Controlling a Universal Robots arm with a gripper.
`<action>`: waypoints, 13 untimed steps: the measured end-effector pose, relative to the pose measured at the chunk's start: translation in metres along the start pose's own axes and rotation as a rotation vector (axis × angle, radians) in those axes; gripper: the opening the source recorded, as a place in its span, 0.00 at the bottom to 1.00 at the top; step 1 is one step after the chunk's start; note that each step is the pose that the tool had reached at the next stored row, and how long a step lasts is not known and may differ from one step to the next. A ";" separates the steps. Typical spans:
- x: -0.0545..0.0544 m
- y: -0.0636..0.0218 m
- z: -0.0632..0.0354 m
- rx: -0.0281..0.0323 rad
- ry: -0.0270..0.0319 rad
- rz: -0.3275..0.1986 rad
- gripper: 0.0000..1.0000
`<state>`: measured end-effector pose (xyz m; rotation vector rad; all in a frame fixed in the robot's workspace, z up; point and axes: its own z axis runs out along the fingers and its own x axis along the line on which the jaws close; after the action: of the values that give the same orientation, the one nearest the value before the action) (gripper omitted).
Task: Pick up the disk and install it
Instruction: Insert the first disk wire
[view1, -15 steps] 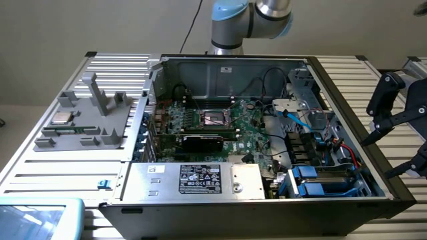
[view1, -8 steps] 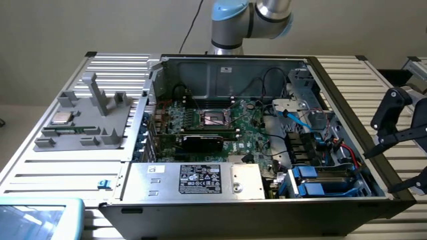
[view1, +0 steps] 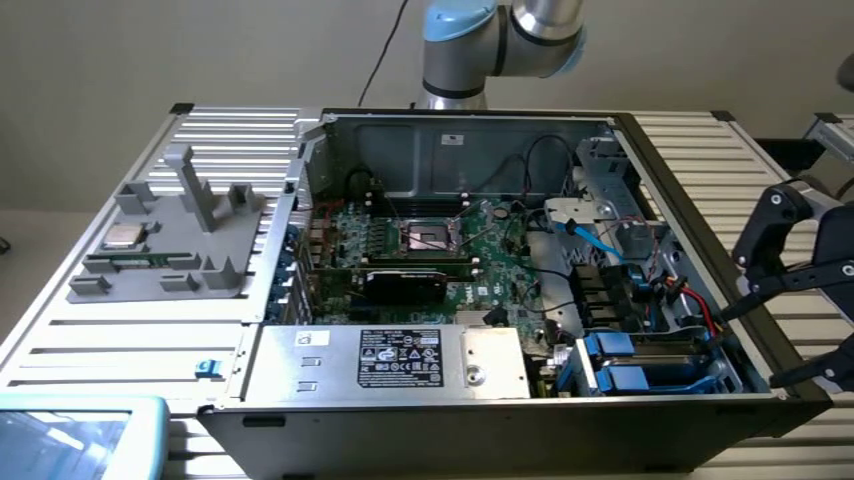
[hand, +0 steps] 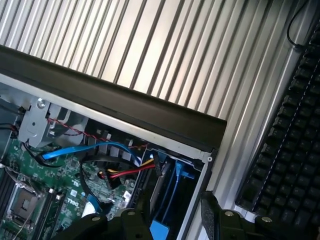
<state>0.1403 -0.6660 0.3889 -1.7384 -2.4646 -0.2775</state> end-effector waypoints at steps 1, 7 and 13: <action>0.000 0.0000 0.0004 -0.0019 0.0037 -0.006 0.53; 0.000 -0.0002 0.0012 -0.0060 0.0114 -0.009 0.53; -0.002 -0.0007 0.0057 -0.0187 0.0420 -0.009 0.51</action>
<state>0.1402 -0.6666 0.3830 -1.7107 -2.4491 -0.3354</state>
